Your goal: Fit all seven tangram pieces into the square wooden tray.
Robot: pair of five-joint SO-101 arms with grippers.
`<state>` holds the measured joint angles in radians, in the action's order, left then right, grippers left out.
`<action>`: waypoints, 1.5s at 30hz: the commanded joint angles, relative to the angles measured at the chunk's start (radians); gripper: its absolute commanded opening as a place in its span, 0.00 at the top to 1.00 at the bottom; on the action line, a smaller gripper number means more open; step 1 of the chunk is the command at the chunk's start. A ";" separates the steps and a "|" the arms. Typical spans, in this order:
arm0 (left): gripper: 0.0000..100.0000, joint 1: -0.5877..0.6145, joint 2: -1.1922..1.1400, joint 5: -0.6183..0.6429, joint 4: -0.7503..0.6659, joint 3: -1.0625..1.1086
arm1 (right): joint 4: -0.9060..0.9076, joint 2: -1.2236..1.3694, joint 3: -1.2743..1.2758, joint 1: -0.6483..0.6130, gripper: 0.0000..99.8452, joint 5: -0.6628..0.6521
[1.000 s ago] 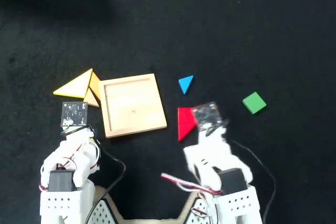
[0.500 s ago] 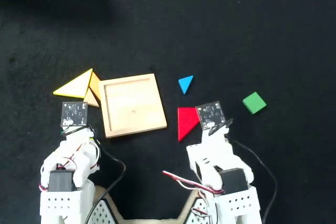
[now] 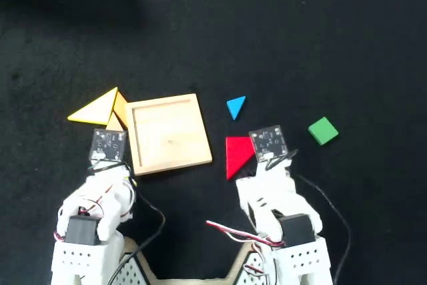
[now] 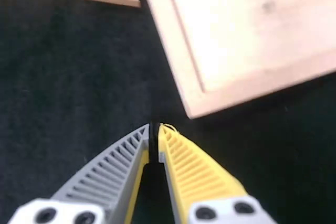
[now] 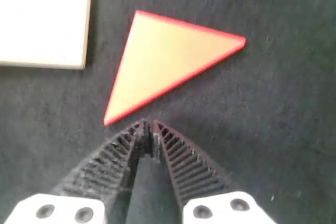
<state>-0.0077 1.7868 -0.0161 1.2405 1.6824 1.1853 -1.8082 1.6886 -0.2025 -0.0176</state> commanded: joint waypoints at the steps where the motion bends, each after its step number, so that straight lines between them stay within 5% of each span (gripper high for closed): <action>1: 0.95 0.056 0.008 0.000 -0.144 -0.064 | -0.121 -0.087 -0.042 0.028 0.99 0.000; 9: 0.95 0.130 0.008 -0.086 -0.272 -0.153 | -0.404 -0.087 -0.050 0.011 0.99 -0.003; 14: 0.95 0.134 0.041 -0.209 -0.358 -0.159 | -0.468 -0.087 -0.050 0.109 0.99 -0.137; 22: 0.95 0.130 0.034 0.041 -0.305 -0.314 | -0.434 -0.087 -0.110 0.149 0.99 -0.255; 31: 0.95 0.140 -0.121 -0.061 -0.284 -0.343 | -0.308 -0.036 -0.300 0.044 0.91 -0.255; 37: 0.95 0.194 -0.491 -0.060 -0.322 -0.499 | -0.396 0.289 -0.438 0.008 0.92 -0.255; 45: 0.95 0.222 -1.036 -0.061 -0.368 -0.730 | -0.377 1.035 -0.881 -0.072 0.92 -0.167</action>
<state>0.1857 0.9889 -0.0713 0.8861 1.0902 0.7833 -1.0610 0.9981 -0.2271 -0.2340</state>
